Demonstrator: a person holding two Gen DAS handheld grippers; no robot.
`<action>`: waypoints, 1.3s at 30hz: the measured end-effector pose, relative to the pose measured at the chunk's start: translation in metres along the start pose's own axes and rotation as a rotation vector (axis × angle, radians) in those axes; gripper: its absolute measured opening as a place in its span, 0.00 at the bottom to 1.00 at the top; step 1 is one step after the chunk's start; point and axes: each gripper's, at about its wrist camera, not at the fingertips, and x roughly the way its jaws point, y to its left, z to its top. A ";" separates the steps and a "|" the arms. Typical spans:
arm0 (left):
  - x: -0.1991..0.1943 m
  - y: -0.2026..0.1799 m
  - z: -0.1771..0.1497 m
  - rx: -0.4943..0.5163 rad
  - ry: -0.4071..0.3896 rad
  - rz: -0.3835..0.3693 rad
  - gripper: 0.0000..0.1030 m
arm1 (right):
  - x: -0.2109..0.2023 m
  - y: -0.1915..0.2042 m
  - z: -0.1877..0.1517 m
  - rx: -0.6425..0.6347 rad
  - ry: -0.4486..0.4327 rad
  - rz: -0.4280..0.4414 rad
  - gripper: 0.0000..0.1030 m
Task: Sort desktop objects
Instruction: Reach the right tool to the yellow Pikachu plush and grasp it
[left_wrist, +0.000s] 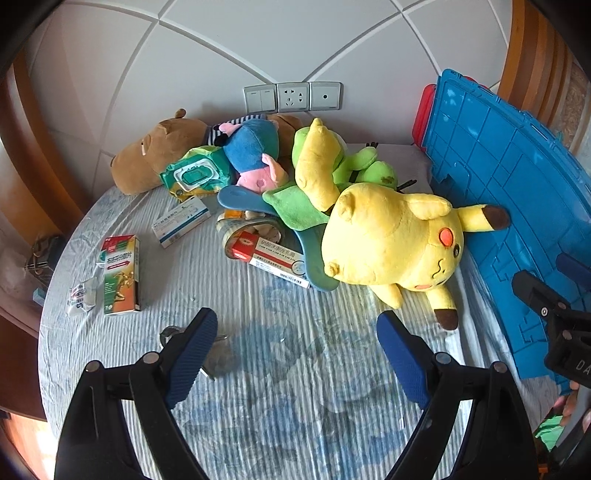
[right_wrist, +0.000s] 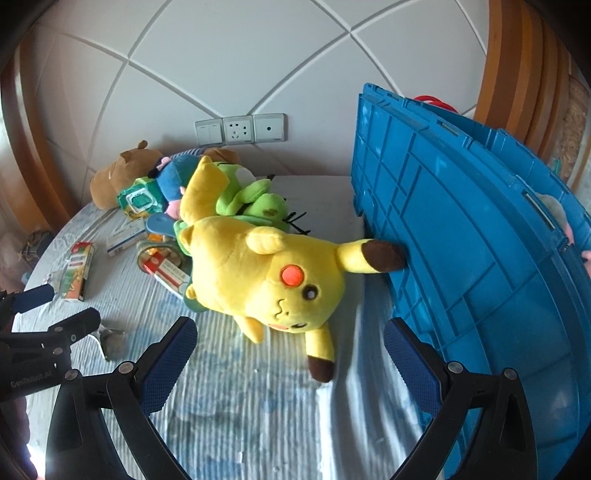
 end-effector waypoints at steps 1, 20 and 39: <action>0.005 -0.002 0.003 0.003 0.005 -0.002 0.86 | 0.004 -0.003 0.000 0.004 0.007 -0.001 0.99; 0.093 -0.023 0.063 0.128 0.064 -0.095 0.86 | 0.069 -0.036 0.001 0.249 0.053 -0.098 0.83; 0.145 -0.055 0.120 0.213 0.029 -0.194 0.91 | 0.154 -0.063 0.021 0.432 0.031 -0.074 0.94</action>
